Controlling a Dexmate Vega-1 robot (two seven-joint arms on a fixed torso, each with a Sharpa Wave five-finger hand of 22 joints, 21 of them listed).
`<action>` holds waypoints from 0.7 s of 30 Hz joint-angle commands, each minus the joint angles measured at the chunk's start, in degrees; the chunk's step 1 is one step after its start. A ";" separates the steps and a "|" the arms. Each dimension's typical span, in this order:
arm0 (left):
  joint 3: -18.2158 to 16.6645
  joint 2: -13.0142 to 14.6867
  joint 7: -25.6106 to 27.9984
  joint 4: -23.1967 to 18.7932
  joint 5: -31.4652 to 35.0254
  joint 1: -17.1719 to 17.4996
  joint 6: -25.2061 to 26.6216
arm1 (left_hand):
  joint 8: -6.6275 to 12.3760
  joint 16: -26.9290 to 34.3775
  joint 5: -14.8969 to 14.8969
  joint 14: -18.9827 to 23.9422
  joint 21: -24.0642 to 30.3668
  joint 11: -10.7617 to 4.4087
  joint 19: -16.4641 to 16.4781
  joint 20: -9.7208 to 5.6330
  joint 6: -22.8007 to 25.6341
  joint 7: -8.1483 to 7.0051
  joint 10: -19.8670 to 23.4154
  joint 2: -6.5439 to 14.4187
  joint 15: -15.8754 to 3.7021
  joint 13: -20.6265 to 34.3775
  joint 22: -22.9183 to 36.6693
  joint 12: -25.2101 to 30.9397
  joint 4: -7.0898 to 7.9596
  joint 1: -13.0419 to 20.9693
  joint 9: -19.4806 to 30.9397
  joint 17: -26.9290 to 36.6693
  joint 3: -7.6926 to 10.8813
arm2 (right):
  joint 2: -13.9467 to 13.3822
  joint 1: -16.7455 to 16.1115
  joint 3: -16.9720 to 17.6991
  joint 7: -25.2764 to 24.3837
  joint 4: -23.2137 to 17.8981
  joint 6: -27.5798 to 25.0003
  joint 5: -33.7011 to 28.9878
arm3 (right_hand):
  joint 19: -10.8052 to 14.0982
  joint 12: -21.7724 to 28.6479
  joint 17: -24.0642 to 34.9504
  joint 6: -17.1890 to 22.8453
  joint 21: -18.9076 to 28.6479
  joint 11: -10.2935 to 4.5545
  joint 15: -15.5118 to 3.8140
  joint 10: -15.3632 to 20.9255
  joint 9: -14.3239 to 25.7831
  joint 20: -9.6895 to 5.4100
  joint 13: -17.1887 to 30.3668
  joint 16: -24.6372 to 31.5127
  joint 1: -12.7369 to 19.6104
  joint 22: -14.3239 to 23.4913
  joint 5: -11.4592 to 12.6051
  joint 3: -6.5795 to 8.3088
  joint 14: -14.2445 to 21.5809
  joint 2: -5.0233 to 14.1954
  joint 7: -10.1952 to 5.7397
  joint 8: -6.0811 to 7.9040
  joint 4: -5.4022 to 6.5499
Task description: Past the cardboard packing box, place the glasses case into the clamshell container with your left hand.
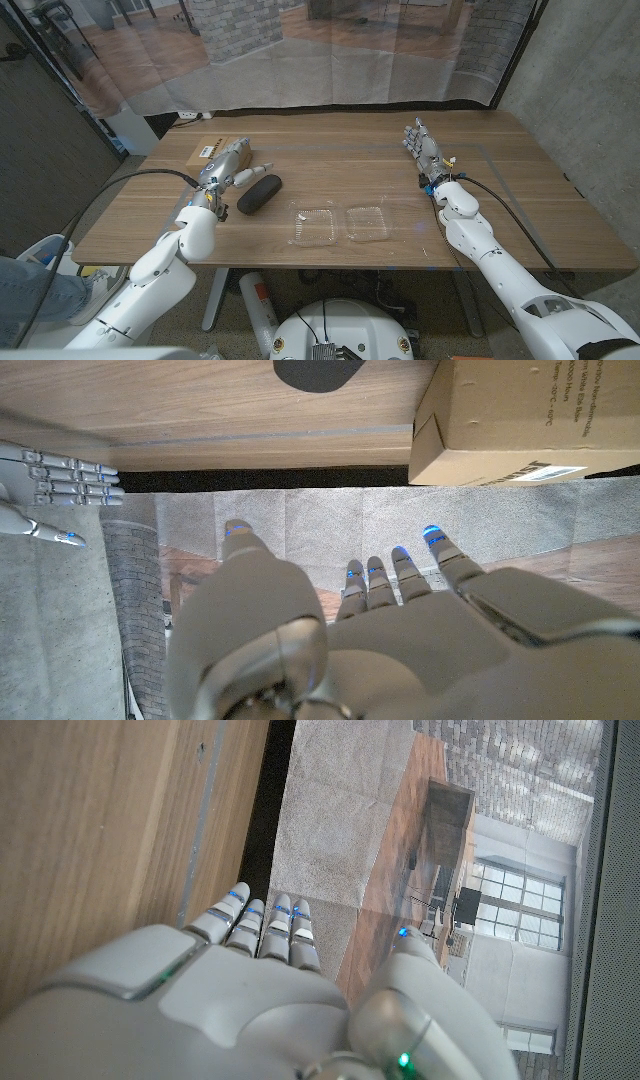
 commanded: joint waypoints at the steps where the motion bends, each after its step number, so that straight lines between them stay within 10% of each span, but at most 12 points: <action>1: 1.43 1.31 -3.77 -1.43 1.99 -0.33 4.97 | 0.20 0.41 0.19 0.76 0.33 -0.09 0.15 0.22 0.50 -0.21 0.58 -0.07 0.24 0.10 0.07 0.41 -0.47 0.72 0.22 0.30 -0.04 | 0.06 -0.17 -0.01 0.22 -0.01 -0.10 0.10 | -0.22 0.05 0.09 0.29 0.23 -0.05 -0.04 0.32 0.28 -1.38 0.22 -0.07 0.13 0.15 -0.23 0.18 0.11 0.52 -0.15 -0.05 -0.44; 21: 2.71 2.46 -5.39 -2.37 2.90 0.04 8.02 | 0.12 0.38 0.22 1.12 0.49 0.09 1.28 1.65 0.61 -0.39 0.80 -0.36 0.14 0.18 0.08 0.39 -0.96 1.63 0.24 0.39 -0.23 | -0.33 -1.19 0.15 -0.68 -1.93 -0.41 0.16 | -0.25 0.03 0.11 0.29 0.23 -0.08 0.07 0.30 0.28 -1.20 0.22 -0.05 0.09 0.16 -0.26 0.11 0.16 0.58 -0.11 -0.07 -0.49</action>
